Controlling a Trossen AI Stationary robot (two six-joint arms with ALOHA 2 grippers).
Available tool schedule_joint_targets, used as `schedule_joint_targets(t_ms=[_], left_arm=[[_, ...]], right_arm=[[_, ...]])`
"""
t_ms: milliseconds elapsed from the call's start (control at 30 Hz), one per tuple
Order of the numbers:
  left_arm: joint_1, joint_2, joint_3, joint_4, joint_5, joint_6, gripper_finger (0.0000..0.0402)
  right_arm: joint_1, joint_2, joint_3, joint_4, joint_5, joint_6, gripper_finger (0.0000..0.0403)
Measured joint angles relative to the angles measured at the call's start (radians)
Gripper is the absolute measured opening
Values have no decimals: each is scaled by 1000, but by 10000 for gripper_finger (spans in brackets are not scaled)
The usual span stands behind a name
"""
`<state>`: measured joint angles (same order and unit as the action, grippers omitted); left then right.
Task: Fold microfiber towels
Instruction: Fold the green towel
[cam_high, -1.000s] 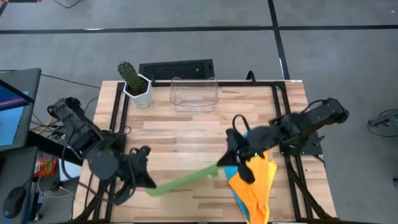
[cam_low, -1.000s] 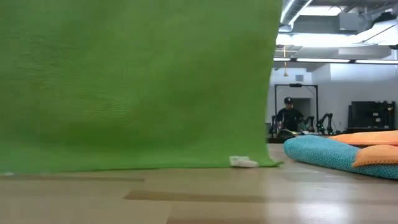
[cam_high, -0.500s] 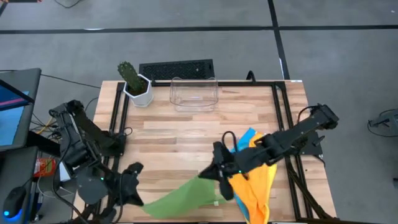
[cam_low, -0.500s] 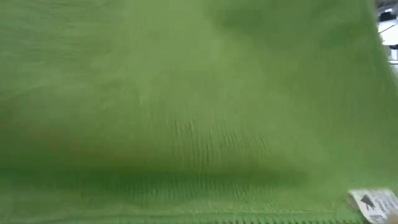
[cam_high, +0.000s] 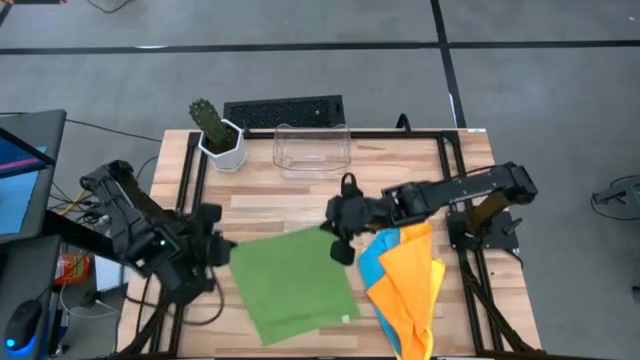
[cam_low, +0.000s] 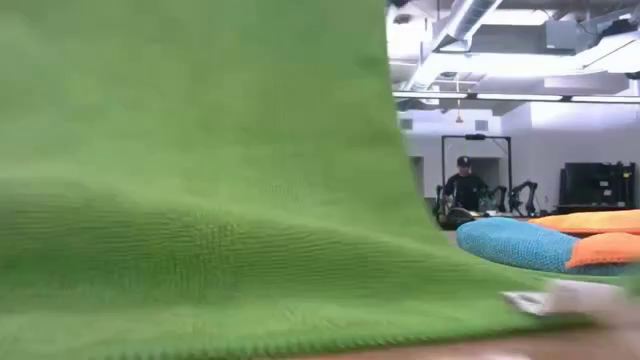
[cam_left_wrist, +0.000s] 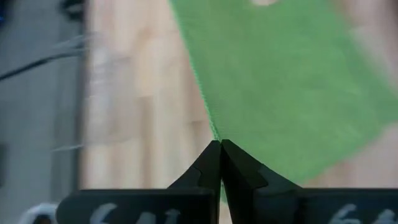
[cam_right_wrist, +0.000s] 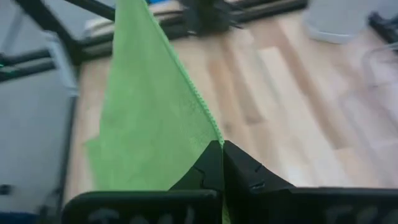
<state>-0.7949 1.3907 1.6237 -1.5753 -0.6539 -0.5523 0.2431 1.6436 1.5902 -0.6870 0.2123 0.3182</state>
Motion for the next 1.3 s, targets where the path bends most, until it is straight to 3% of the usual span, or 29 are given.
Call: schedule_joint_targets(t_ms=[367, 600, 1000, 1300], left_arm=[[156, 1, -240, 80, -65, 156, 0], [191, 1, -386, 205, -104, 149, 0], [208, 1, -560, 472, -101, 140, 0], [206, 1, -631, 609, -8, 122, 0]], right_arm=[[-144, 0, -14, -38, -1, -133, 34], [-186, 0, -141, 16, -6, -142, 27], [-138, -1, -241, 81, -6, -104, 28], [-57, -2, -322, 152, -13, -36, 35]])
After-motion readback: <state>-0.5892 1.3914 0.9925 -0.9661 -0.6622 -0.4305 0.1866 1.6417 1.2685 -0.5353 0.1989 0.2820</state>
